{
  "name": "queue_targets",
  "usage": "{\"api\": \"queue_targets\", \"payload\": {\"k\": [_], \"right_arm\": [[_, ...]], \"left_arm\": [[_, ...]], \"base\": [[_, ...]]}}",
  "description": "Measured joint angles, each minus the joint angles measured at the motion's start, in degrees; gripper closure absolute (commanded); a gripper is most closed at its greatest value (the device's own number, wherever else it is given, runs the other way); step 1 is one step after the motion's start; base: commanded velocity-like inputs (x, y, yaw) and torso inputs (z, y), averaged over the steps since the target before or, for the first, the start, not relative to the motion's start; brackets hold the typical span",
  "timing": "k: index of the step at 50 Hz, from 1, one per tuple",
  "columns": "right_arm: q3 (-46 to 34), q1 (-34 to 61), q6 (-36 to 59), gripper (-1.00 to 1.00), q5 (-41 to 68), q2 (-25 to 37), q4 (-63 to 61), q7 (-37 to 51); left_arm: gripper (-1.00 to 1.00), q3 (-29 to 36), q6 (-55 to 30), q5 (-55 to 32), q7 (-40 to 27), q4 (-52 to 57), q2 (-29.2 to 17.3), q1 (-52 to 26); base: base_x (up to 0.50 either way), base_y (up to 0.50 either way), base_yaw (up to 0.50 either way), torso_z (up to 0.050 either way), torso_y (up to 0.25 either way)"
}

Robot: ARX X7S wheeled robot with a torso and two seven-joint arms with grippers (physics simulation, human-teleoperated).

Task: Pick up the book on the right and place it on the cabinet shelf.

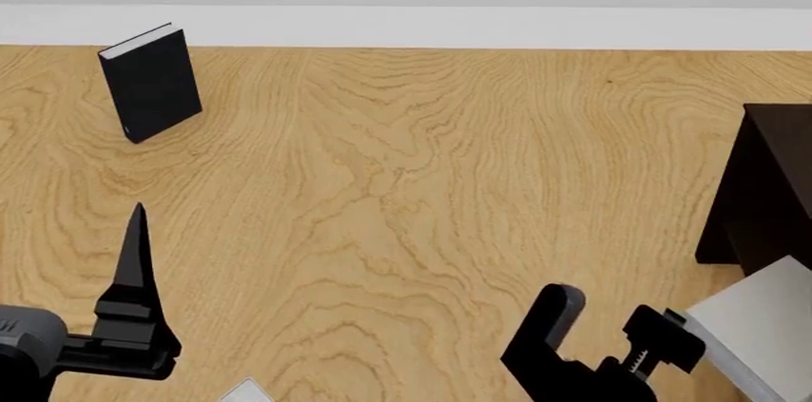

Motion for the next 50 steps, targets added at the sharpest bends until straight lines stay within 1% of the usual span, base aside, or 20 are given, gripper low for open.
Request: {"api": "queue_targets", "payload": {"k": [7,17,36,50], "right_arm": [[4.9,-1.7,-1.1,-1.0,-3.0,0.4,-2.4,-0.9],[9.3,-2.2,-2.0,-1.0,-2.3,1.3,-4.1,-3.2],[14.6,-2.5,-2.3,-1.0,2.0,3.4,-7.2,-7.2],[16.8,-5.6,1.6,-1.0,3.5,5.2,-15.1,-10.2]], "left_arm": [[-1.0,-0.4,-0.2,0.8,0.9,0.2,0.7,0.0],[-1.0,-0.3,-0.4,1.0,0.9,0.3,0.8,0.1],[-1.0,0.2,-0.7,0.1,-0.2,0.5,0.0,-0.2],[-1.0,0.7,-0.3,-0.6,-1.2,0.3,-0.8,-0.1]], "base": [[0.0,0.0,0.0,0.0,0.0],[0.0,0.0,0.0,0.0,0.0],[0.0,0.0,0.0,0.001,0.0],[0.0,0.0,0.0,0.001,0.0]]}}
